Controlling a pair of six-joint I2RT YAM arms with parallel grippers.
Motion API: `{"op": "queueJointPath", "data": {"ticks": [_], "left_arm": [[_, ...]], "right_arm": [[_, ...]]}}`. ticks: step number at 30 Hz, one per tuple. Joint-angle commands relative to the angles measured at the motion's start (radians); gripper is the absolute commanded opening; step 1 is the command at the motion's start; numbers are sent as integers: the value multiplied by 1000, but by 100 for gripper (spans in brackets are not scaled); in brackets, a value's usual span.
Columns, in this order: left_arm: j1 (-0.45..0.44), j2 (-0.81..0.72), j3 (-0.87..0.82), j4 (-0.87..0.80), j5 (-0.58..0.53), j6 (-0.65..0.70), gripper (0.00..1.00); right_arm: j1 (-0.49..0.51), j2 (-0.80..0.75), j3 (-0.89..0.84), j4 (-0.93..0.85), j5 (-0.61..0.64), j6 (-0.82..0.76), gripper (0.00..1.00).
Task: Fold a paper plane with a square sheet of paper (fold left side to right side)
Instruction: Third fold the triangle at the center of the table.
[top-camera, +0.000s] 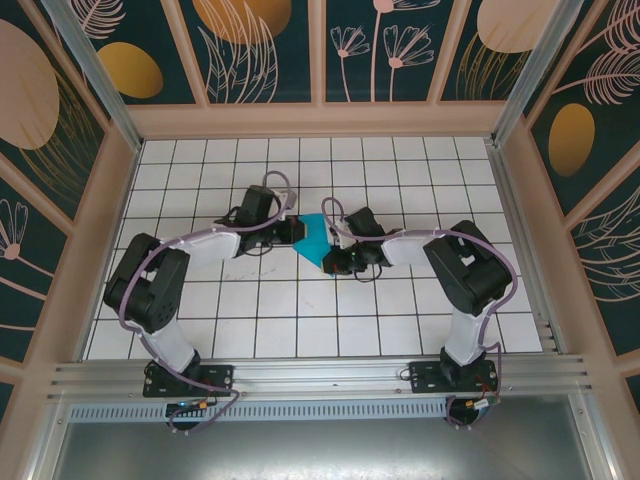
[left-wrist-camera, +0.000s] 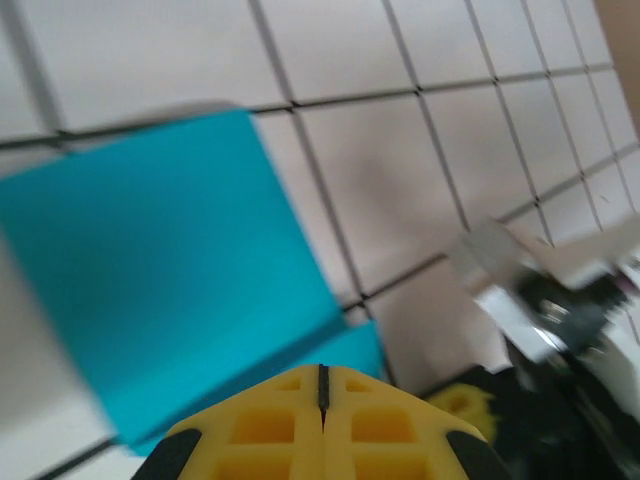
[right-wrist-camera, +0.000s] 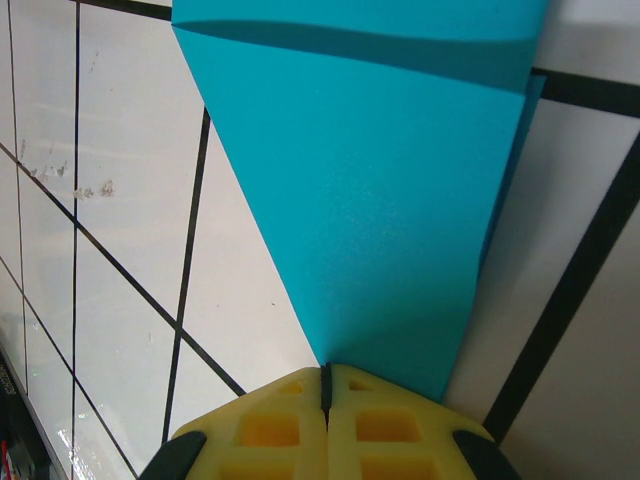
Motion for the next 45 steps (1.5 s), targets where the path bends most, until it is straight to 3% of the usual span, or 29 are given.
{"op": "queueJointPath", "data": {"ticks": [1,7,21,29,45], "left_arm": [[-19,63,-3,50,44,-38,6],[-29,132,10,86,78,-45,6],[-29,192,-20,32,-26,-7,6],[-29,202,-27,1,-81,16,5],[-29,213,-18,0,-92,18,4]], "right_arm": [[1,50,-40,-156,87,-3,0],[6,50,-33,-159,90,-4,0],[9,-11,-13,-160,107,7,0],[34,-104,78,-256,176,31,0],[78,34,184,-287,204,74,0]]}}
